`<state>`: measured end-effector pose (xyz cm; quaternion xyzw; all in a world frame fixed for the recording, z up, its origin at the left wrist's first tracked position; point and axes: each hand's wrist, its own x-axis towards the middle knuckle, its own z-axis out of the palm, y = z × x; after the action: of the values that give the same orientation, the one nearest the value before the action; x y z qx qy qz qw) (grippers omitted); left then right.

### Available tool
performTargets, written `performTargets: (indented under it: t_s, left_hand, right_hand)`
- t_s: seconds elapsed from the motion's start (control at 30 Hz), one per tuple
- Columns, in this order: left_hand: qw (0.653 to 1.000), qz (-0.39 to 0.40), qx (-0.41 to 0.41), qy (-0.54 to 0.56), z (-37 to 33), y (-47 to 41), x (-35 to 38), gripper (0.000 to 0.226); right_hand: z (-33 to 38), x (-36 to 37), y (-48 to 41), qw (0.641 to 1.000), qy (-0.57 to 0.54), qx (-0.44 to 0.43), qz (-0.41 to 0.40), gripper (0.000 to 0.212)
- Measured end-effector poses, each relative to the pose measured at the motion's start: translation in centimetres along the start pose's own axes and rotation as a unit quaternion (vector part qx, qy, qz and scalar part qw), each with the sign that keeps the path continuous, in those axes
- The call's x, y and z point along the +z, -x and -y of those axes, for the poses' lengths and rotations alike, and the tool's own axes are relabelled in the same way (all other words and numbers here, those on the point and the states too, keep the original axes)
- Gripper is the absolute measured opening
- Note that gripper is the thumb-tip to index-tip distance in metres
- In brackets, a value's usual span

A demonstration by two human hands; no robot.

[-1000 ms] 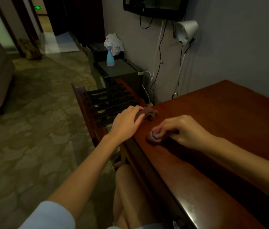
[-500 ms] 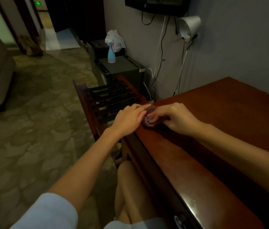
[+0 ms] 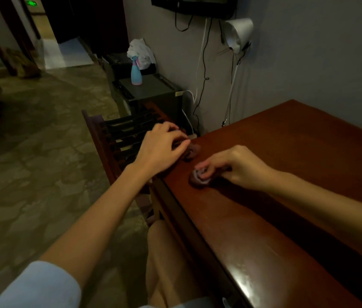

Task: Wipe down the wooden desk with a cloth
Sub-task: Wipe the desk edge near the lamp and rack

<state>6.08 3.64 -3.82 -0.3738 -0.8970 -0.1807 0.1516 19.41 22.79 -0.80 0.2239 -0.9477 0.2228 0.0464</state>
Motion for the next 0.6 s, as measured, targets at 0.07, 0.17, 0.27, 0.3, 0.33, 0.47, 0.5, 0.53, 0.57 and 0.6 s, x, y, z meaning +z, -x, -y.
performTargets:
  t_s: [0.07,0.17,0.27,0.3,0.33,0.47,0.5,0.53,0.57,0.6]
  left_hand:
    - [0.999,-0.043,0.004,0.021,-1.0,-1.0,0.1,0.024]
    - [1.0,0.015,-0.009,0.026,-2.3,-2.1,1.2,0.024]
    - [0.999,0.03,-0.026,0.006,-2.5,-2.7,1.9,0.028]
    - [0.999,0.021,-0.029,0.003,-2.5,-2.6,2.0,0.028]
    - [0.999,0.012,-0.03,0.003,-2.5,-2.4,2.2,0.029]
    - [1.0,-0.009,-0.024,0.016,-2.4,-2.0,2.7,0.033]
    - [0.999,-0.009,-0.026,0.018,-2.4,-2.0,2.8,0.034]
    - [0.999,-0.01,-0.027,0.02,-2.3,-2.0,2.8,0.034]
    - [0.999,-0.011,-0.028,0.022,-2.4,-2.0,2.8,0.034]
    - [0.999,-0.012,-0.029,0.024,-2.4,-2.0,2.8,0.034]
  right_hand:
    - [-1.7,-1.5,0.9,1.0,0.011,0.029,0.002,0.038]
    - [-4.4,-3.2,-0.6,0.992,0.074,0.094,-0.041,0.028]
    - [-2.4,-1.7,-2.0,0.993,0.08,0.082,-0.034,0.031]
    - [-1.3,-1.0,-1.5,0.996,0.067,0.064,-0.012,0.034]
    - [-0.6,-0.5,-0.7,0.997,0.057,0.05,0.01,0.035]
    - [-2.2,-2.5,1.2,0.988,0.106,0.114,0.007,0.026]
    - [-3.3,-3.0,0.8,0.978,0.15,0.146,0.007,0.021]
    - [-4.0,-3.1,0.2,0.966,0.188,0.179,0.011,0.022]
    - [-4.5,-2.6,-0.7,0.959,0.2,0.2,0.009,0.026]
    - [-4.4,-1.8,-1.7,0.958,0.192,0.212,-0.004,0.028]
